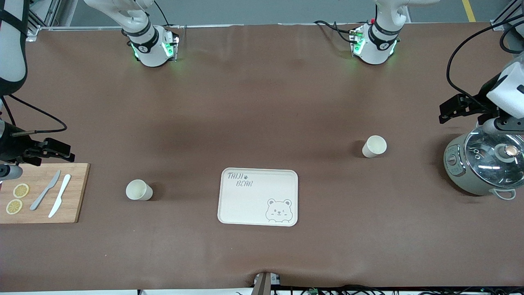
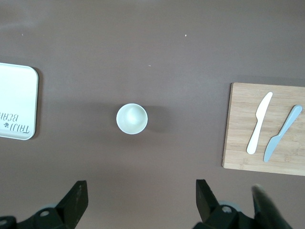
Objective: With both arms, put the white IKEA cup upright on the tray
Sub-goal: 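Reach the left gripper down toward the white cup beside the pot, then grasp the cup with the left gripper while the right gripper reaches the other cup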
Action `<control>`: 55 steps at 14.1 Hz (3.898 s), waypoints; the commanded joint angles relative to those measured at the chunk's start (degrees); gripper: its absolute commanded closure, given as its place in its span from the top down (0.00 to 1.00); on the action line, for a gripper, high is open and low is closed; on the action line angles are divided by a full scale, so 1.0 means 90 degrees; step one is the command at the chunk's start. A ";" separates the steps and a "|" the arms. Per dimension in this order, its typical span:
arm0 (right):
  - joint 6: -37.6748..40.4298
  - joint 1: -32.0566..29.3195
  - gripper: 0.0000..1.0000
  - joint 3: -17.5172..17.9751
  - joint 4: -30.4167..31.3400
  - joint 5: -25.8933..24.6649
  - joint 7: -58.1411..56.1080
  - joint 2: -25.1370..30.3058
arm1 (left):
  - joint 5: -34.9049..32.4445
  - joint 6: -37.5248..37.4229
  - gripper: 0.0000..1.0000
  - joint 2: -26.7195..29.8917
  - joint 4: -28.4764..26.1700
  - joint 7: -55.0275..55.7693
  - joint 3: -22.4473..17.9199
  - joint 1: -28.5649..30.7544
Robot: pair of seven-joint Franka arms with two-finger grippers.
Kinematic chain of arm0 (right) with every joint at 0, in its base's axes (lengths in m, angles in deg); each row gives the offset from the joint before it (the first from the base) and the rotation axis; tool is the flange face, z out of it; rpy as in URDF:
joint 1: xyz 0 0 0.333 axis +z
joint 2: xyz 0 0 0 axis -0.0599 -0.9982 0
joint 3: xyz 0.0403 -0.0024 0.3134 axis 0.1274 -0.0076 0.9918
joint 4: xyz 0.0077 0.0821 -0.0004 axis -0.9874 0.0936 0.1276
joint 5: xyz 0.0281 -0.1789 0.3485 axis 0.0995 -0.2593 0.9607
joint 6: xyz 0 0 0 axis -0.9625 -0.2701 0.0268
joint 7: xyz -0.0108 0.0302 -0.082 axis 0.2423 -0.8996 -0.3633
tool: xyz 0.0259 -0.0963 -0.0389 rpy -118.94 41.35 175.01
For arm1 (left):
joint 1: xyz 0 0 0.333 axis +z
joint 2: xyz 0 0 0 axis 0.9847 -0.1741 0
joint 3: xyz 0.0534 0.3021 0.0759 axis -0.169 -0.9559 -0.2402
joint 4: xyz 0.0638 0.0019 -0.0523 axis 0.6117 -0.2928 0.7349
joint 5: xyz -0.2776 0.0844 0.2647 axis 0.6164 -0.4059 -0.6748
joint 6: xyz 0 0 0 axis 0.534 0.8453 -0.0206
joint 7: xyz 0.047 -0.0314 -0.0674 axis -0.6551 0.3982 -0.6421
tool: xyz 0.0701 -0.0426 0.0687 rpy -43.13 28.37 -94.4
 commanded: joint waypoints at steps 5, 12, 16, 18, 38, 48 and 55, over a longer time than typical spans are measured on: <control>0.0058 -0.0028 1.00 0.0053 0.0013 -0.0018 -0.0008 0.0105 | -0.0488 -0.0064 1.00 -0.0289 0.0083 0.0250 0.0008 -0.0569; 0.0058 -0.0028 1.00 0.0073 0.0013 -0.0018 -0.0018 0.0095 | -0.0070 0.1933 1.00 0.0656 -0.2489 0.0338 0.0028 -0.0307; 0.0058 -0.0028 1.00 0.0073 0.0023 -0.0008 -0.0018 0.0105 | -0.0060 0.3729 1.00 0.1262 -0.4531 0.0269 0.0037 -0.0307; 0.0058 -0.0028 1.00 0.0073 0.0013 -0.0008 -0.0018 0.0095 | -0.0060 0.4610 1.00 0.1381 -0.5266 0.0260 0.0037 -0.0307; -0.1093 0.0001 1.00 0.0063 0.0724 -0.0174 -0.0027 -0.0354 | -0.0070 0.8295 1.00 -0.0338 -0.6675 -0.0550 0.0037 0.0025; -0.2381 0.0167 1.00 0.0063 0.1876 -0.0350 -0.0027 -0.0413 | -0.0070 0.8471 1.00 -0.0612 -0.6753 -0.0541 0.0047 0.0113; -0.3945 0.0177 1.00 0.0073 0.2923 -0.0350 -0.0037 -0.0393 | -0.0070 0.8305 0.00 -0.0602 -0.6832 -0.0696 0.0057 0.0094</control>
